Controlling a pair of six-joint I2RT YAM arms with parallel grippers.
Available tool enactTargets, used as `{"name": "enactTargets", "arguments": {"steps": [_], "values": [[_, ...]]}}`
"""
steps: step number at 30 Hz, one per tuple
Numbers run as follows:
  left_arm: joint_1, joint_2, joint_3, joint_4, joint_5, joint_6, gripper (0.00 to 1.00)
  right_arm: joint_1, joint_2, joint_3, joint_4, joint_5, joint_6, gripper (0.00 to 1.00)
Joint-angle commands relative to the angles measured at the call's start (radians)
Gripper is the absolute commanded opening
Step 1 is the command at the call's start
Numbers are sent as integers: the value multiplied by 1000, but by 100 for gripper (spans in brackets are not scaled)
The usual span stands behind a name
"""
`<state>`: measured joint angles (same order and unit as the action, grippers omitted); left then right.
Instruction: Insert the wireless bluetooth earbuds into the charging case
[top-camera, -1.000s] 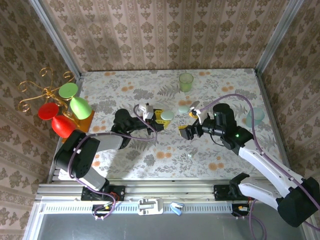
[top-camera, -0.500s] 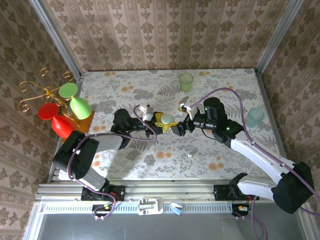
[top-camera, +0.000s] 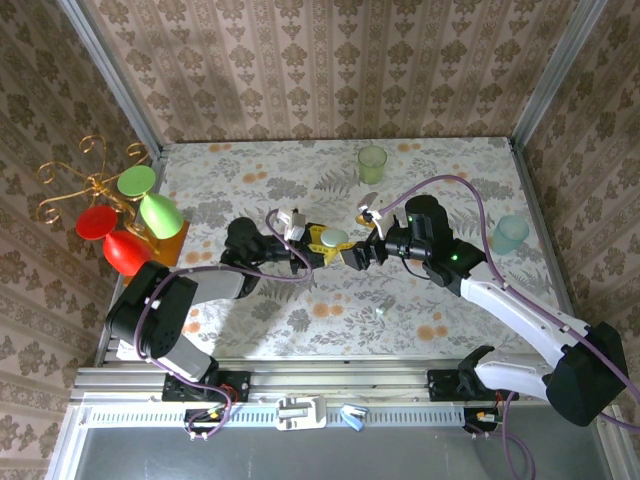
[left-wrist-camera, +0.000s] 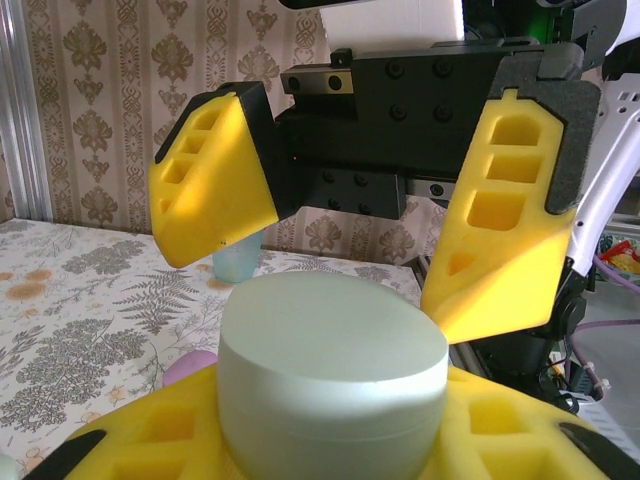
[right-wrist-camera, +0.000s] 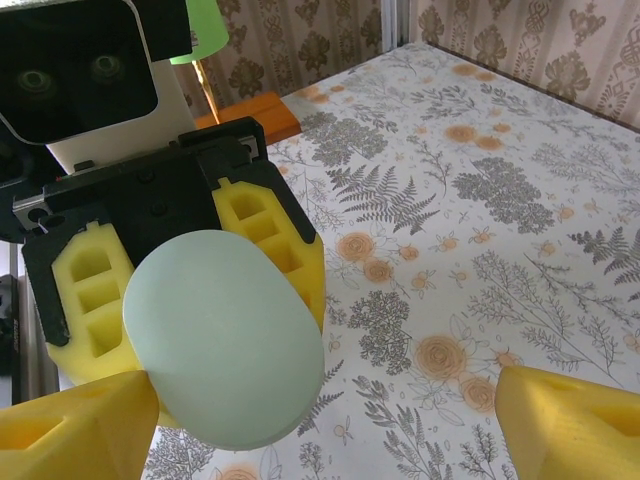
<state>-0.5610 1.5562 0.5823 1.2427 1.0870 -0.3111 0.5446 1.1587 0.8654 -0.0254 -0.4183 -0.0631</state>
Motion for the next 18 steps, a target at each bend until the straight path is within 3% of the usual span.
{"name": "enactTargets", "arguments": {"steps": [1,18], "values": [[-7,-24,-12,39,67,-6,29,-9,9,36,48,85,32,87],[-8,-9,2,38,75,-6,29,-28,12,35,56,80,65,84]]}}
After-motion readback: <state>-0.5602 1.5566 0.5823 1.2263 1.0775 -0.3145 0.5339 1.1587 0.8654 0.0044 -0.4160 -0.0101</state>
